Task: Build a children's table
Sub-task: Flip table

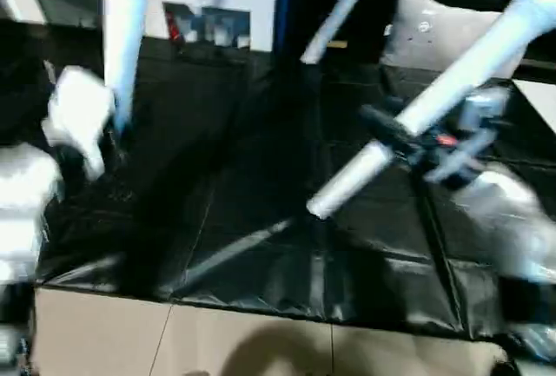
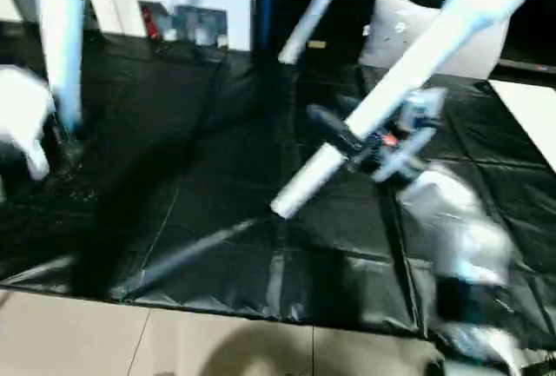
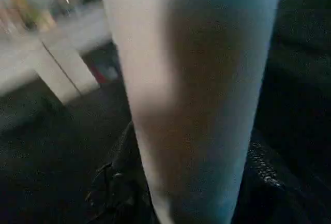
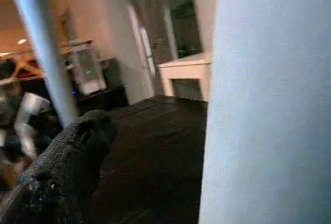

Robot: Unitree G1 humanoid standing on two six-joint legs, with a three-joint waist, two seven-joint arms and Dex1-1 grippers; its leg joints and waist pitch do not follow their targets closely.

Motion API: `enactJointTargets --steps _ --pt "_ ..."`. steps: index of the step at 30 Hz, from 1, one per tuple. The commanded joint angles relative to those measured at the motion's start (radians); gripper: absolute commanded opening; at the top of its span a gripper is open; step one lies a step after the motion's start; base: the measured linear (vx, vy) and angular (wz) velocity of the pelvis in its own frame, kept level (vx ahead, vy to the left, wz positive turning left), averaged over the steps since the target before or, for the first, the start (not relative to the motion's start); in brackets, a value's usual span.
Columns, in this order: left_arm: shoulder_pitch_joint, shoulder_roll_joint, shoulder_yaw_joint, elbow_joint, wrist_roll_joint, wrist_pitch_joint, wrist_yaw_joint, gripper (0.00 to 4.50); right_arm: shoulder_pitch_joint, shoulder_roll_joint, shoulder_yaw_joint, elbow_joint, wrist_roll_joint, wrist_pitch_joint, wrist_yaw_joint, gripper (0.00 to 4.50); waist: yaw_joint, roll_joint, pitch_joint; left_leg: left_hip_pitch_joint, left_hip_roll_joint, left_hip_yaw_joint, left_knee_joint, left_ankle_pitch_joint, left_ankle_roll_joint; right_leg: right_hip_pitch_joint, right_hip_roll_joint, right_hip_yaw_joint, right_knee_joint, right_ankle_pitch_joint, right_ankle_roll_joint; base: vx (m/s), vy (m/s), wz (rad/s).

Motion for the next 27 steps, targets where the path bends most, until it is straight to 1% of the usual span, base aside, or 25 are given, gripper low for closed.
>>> enactJointTargets --steps 1,3,4,5,6,7,8,9,12,13,14,15,16,17,18,19,20,21,22,23,24,25,26,27 --pt "0.034 0.003 -0.07 -0.052 0.046 0.005 -0.028 1.43 0.0 -0.007 0.022 -0.125 0.052 0.03 0.008 4.5 -0.002 0.014 -0.063 0.005 0.027 0.003 -0.062 0.034 0.097 0.059 -0.06 0.059 -0.034 0.02 -0.218 0.0 0.0 0.0" --pt "0.048 0.006 -0.069 -0.063 0.047 0.006 -0.029 1.43 0.008 -0.006 0.025 -0.152 0.06 0.045 0.001 4.5 -0.003 0.015 -0.057 0.008 0.03 0.004 -0.066 -0.008 0.083 0.055 -0.059 0.06 -0.04 -0.027 -0.217 0.0 0.0 0.0" --pt "0.066 0.007 -0.064 -0.075 0.043 0.008 -0.027 1.43 0.024 -0.009 0.035 -0.196 0.069 0.067 -0.01 4.5 -0.003 0.014 -0.056 0.01 0.032 0.003 -0.068 -0.038 0.066 0.053 -0.06 0.06 -0.042 -0.056 -0.215 0.0 0.0 0.0" --pt "0.07 0.007 -0.062 -0.079 0.041 0.009 -0.026 1.43 0.029 -0.01 0.039 -0.21 0.072 0.074 -0.013 4.5 0.0 0.011 -0.053 0.012 0.032 0.003 -0.069 -0.051 0.053 0.053 -0.058 0.061 -0.044 -0.062 -0.208 0.0 0.0 0.0" --pt "0.078 0.01 -0.06 -0.087 0.042 0.01 -0.025 1.43 0.04 -0.005 0.045 -0.233 0.077 0.084 -0.024 4.5 -0.002 0.009 -0.051 0.011 0.032 0.003 -0.07 -0.059 0.048 0.052 -0.058 0.061 -0.043 -0.063 -0.207 0.0 0.0 0.0" --pt "0.085 0.012 -0.057 -0.095 0.042 0.014 -0.024 1.43 0.051 -0.001 0.05 -0.25 0.08 0.09 -0.033 4.5 0.003 0.012 -0.05 0.012 0.032 0.001 -0.072 -0.067 0.037 0.052 -0.058 0.061 -0.043 -0.06 -0.202 0.0 0.0 0.0" --pt "0.092 0.015 -0.053 -0.105 0.041 0.021 -0.022 1.43 0.06 0.001 0.055 -0.262 0.082 0.093 -0.04 4.5 0.003 0.012 -0.05 0.012 0.032 0.001 -0.072 -0.067 0.037 0.052 -0.058 0.061 -0.043 -0.06 -0.202 0.0 0.0 0.0" --pt "0.113 0.021 -0.047 -0.129 0.035 0.034 -0.02 1.43 0.078 0.007 0.063 -0.281 0.082 0.1 -0.056 4.5 0.002 0.009 -0.049 0.011 0.032 0.002 -0.072 -0.07 0.028 0.053 -0.059 0.062 -0.043 -0.057 -0.199 0.0 0.0 0.0" --pt "0.119 0.019 -0.045 -0.126 0.031 0.035 -0.014 1.43 0.086 0.013 0.067 -0.287 0.076 0.103 -0.069 4.5 0.002 0.007 -0.049 0.008 0.03 0.001 -0.072 -0.069 0.023 0.056 -0.058 0.062 -0.042 -0.063 -0.193 0.0 0.0 0.0" --pt "0.113 0.008 -0.054 -0.074 0.035 0.026 -0.004 1.43 0.097 0.025 0.085 -0.292 0.054 0.118 -0.099 4.5 -0.002 -0.015 -0.047 0.005 0.028 0.002 -0.072 -0.074 0.027 0.058 -0.059 0.064 -0.046 -0.102 -0.182 0.0 0.0 0.0" --pt "0.112 0.006 -0.055 -0.066 0.037 0.023 -0.003 1.43 0.099 0.026 0.088 -0.293 0.05 0.119 -0.103 4.5 -0.001 -0.009 -0.045 0.005 0.027 0.001 -0.073 -0.078 0.024 0.056 -0.06 0.064 -0.047 -0.124 -0.175 0.0 0.0 0.0" --pt "0.11 0.006 -0.061 -0.051 0.04 0.016 -0.003 1.43 0.106 0.027 0.098 -0.298 0.039 0.118 -0.107 4.5 -0.002 -0.006 -0.045 0.006 0.027 0.001 -0.074 -0.087 0.022 0.056 -0.061 0.064 -0.049 -0.145 -0.168 0.0 0.0 0.0" --pt "0.105 0.002 -0.065 -0.027 0.043 0.009 0.002 1.43 0.122 0.028 0.116 -0.305 0.015 0.117 -0.121 4.5 -0.004 -0.005 -0.044 0.007 0.027 -0.001 -0.074 -0.1 0.013 0.054 -0.06 0.064 -0.055 -0.178 -0.144 0.0 0.0 0.0" --pt "0.107 -0.004 -0.058 -0.025 0.032 0.021 0.004 1.43 0.136 0.031 0.128 -0.306 -0.013 0.103 -0.137 4.5 -0.004 -0.005 -0.044 0.007 0.027 -0.001 -0.074 -0.1 0.013 0.054 -0.06 0.064 -0.055 -0.178 -0.144 0.0 0.0 0.0" --pt "0.111 -0.004 -0.053 -0.027 0.028 0.031 0.004 1.43 0.145 0.034 0.136 -0.302 -0.033 0.09 -0.144 4.5 -0.004 0.001 -0.045 0.008 0.029 -0.001 -0.075 -0.105 0.002 0.051 -0.06 0.064 -0.055 -0.174 -0.135 0.0 0.0 0.0" --pt "0.116 -0.003 -0.05 -0.031 0.025 0.04 0.004 1.43 0.151 0.036 0.141 -0.297 -0.048 0.079 -0.149 4.5 -0.005 -0.001 -0.044 0.01 0.029 -0.002 -0.077 -0.125 -0.004 0.051 -0.059 0.063 -0.057 -0.189 -0.131 0.0 0.0 0.0" --pt "0.128 -0.008 -0.038 -0.041 0.011 0.059 0.005 1.43 0.156 0.037 0.15 -0.28 -0.077 0.063 -0.159 4.5 -0.005 -0.001 -0.045 0.01 0.03 -0.003 -0.077 -0.129 -0.007 0.052 -0.06 0.063 -0.056 -0.19 -0.13 0.0 0.0 0.0" --pt "0.154 -0.004 -0.03 -0.056 0.008 0.075 0.005 1.43 0.166 0.039 0.163 -0.25 -0.111 0.032 -0.155 4.5 -0.007 0.009 -0.042 0.01 0.03 -0.003 -0.08 -0.146 -0.017 0.049 -0.058 0.063 -0.059 -0.194 -0.131 0.0 0.0 0.0" --pt "0.164 -0.002 -0.028 -0.062 0.008 0.081 0.006 1.78 0.17 0.04 0.167 -0.239 -0.123 0.02 -0.153 4.5 -0.009 0.003 -0.04 0.007 0.03 -0.004 -0.08 -0.167 -0.02 0.051 -0.061 0.062 -0.06 -0.216 -0.133 0.0 0.0 0.0" --pt "0.173 0.0 -0.025 -0.066 0.008 0.085 0.007 1.99 0.174 0.04 0.171 -0.228 -0.135 0.01 -0.152 4.5 -0.01 0.001 -0.039 0.011 0.03 -0.004 -0.082 -0.2 -0.02 0.048 -0.061 0.063 -0.068 -0.261 -0.126 0.0 0.0 0.0" --pt "0.18 -0.001 -0.022 -0.068 0.007 0.087 0.008 1.99 0.176 0.04 0.175 -0.22 -0.145 0.002 -0.154 4.5 -0.009 0.003 -0.041 0.012 0.032 -0.006 -0.081 -0.205 -0.021 0.049 -0.063 0.063 -0.067 -0.266 -0.125 0.0 0.0 0.0" --pt "0.214 0.003 -0.009 -0.067 0.008 0.081 0.016 1.99 0.195 0.041 0.187 -0.196 -0.171 -0.024 -0.157 4.5 -0.01 0.0 -0.04 0.012 0.033 -0.007 -0.083 -0.215 -0.019 0.047 -0.059 0.062 -0.07 -0.271 -0.12 0.0 0.0 0.0" --pt "0.226 0.001 0.0 -0.062 0.003 0.079 0.018 2.23 0.203 0.041 0.193 -0.186 -0.185 -0.036 -0.16 4.5 -0.012 -0.009 -0.04 0.006 0.033 -0.008 -0.084 -0.213 -0.016 0.051 -0.061 0.063 -0.069 -0.273 -0.115 0.0 0.0 0.0" --pt "0.226 0.001 0.0 -0.062 0.003 0.079 0.018 2.33 0.203 0.041 0.193 -0.186 -0.185 -0.036 -0.16 4.5 -0.012 -0.009 -0.04 0.006 0.033 -0.008 -0.084 -0.213 -0.016 0.051 -0.061 0.063 -0.069 -0.273 -0.115 0.0 0.0 0.0"
